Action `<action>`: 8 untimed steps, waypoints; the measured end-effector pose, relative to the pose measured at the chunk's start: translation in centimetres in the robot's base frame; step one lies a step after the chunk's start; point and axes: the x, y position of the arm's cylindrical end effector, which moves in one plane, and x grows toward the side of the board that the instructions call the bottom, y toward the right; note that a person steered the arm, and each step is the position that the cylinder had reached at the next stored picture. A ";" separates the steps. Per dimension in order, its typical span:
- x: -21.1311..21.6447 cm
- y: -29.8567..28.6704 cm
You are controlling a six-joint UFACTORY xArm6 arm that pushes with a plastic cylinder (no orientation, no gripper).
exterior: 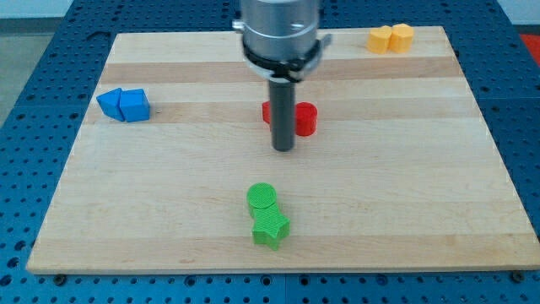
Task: Push the red circle into the red star
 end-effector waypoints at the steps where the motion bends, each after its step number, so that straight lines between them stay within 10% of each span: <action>1: 0.5 5.9; 8: -4.9 6.4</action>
